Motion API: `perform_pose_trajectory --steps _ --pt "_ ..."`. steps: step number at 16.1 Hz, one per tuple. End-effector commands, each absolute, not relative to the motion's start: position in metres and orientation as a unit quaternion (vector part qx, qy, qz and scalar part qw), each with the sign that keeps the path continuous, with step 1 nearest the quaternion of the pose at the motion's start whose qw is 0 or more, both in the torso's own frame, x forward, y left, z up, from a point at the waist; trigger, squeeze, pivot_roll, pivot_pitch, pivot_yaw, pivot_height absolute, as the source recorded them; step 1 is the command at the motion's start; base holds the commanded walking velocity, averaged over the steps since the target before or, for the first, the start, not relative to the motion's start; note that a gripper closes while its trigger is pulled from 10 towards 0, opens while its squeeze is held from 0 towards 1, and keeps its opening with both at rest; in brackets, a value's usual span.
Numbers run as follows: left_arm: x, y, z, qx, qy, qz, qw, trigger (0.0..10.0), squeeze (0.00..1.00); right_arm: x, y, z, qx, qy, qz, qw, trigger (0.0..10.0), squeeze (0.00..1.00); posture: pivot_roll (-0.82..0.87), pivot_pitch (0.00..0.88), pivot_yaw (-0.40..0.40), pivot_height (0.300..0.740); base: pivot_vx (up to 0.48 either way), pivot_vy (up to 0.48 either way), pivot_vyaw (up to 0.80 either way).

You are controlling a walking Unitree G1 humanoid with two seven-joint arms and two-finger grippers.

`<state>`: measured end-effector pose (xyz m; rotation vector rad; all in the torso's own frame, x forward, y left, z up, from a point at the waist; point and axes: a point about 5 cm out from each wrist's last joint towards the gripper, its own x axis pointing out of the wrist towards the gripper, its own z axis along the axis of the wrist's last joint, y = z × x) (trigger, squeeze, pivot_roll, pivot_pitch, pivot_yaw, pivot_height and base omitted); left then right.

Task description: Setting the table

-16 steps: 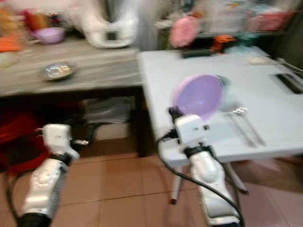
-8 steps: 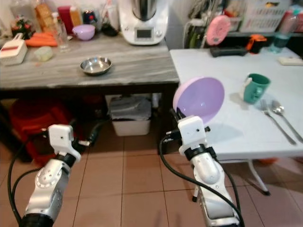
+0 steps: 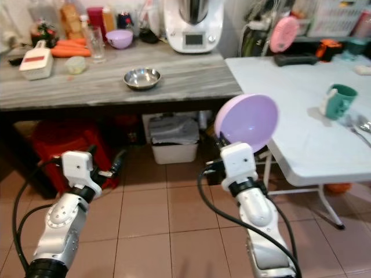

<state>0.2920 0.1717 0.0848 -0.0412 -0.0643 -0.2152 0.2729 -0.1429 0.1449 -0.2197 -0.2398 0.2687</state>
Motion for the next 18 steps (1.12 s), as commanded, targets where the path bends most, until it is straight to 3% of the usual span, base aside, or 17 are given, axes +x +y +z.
perform_pose_trajectory --steps 1,4,15,18 --pt "0.292 0.1805 0.0856 -0.009 -0.031 -0.097 0.995 10.0 0.0 0.2726 -0.134 0.1542 -0.103 -0.14 0.149 0.973 10.0 0.0 -0.01 0.0 -0.02 0.74 0.0 0.45 0.0" --pt "0.292 0.1801 0.0853 -0.01 -0.03 -0.096 0.995 10.0 0.0 0.2724 -0.1339 0.1541 -0.105 -0.139 0.152 0.973 10.0 0.0 -0.01 0.0 -0.02 0.74 0.0 0.45 0.0" --pt "0.2902 0.1822 0.0875 0.011 -0.04 -0.111 0.993 10.0 0.0 0.2709 -0.1306 0.1537 -0.104 -0.141 0.167 0.97 10.0 0.0 0.0 0.0 -0.024 0.74 0.0 0.0 0.0" --pt "0.2882 0.1793 0.0866 0.0 -0.038 -0.122 0.992 10.0 0.0 0.2712 -0.1288 0.1536 -0.103 -0.142 0.167 0.97 10.0 0.0 0.0 0.0 -0.022 0.74 0.321 0.0 0.61"
